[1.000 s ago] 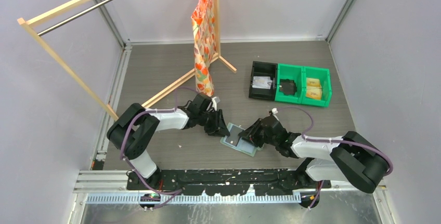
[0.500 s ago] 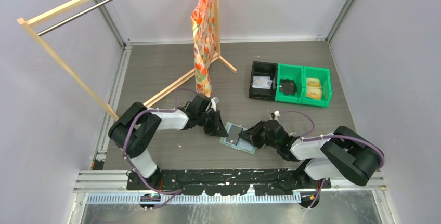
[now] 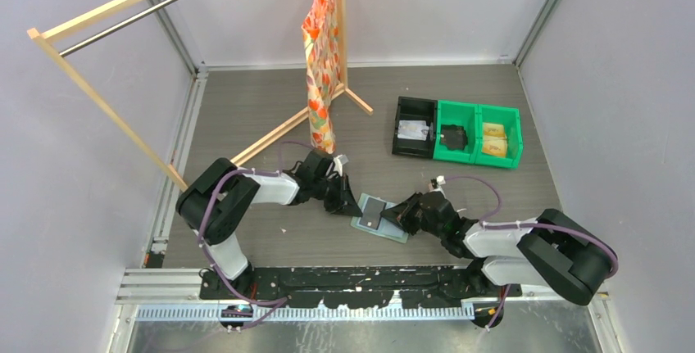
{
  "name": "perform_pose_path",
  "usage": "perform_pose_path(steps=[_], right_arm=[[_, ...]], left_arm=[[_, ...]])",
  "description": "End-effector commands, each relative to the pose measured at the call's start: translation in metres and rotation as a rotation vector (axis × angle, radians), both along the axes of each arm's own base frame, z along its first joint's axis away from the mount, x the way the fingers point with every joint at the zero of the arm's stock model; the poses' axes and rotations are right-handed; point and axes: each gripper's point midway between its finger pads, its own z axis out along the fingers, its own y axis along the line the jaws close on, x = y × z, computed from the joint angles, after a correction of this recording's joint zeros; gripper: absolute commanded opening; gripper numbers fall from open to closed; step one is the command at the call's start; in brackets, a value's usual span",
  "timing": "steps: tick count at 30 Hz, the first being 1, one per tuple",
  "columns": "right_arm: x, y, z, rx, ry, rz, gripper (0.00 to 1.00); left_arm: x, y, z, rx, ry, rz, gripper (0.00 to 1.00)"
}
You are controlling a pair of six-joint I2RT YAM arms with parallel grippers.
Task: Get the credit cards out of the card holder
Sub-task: Remove the credit card from the card holder.
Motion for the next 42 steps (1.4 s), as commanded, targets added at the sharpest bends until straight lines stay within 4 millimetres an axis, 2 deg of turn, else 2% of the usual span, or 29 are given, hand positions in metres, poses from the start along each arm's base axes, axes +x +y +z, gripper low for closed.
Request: perform_pose_path(steps=[1,6,12,17,22,26,32,37,42], right_arm=[[0.004,0.016,0.020,0.079,-0.066,0.042,0.12],[0.004,0.020,0.026,0.151,-0.102,0.049,0.19],[0.004,0.023,0.028,0.199,-0.121,0.054,0.16],[0.002,0.024,0.022,0.194,-0.113,0.063,0.20],[-0.003,0.017,0.004,0.140,-0.091,0.067,0.28],[-0.007,0.020,0.000,0.137,-0.094,0.102,0.22],[-0.010,0.027,0.004,0.200,-0.100,0.128,0.14],[-0.015,0.031,0.000,0.214,-0.080,0.157,0.13],[-0.020,0.032,0.010,0.229,-0.108,0.189,0.17]], left_arm=[[-0.002,-0.006,-0.003,-0.012,-0.004,-0.010,0.05],[-0.002,-0.008,-0.002,-0.025,0.000,-0.010,0.05],[-0.003,-0.008,-0.004,-0.027,0.008,-0.010,0.01],[-0.004,-0.008,-0.005,-0.029,0.011,-0.003,0.01],[-0.005,-0.014,0.003,-0.093,0.019,-0.009,0.01],[-0.006,-0.022,0.004,-0.161,0.047,-0.012,0.01],[-0.006,-0.015,-0.006,-0.096,0.049,0.011,0.01],[-0.006,-0.006,-0.010,-0.025,0.036,0.007,0.00],[-0.004,-0.002,-0.011,0.020,0.017,0.003,0.01]])
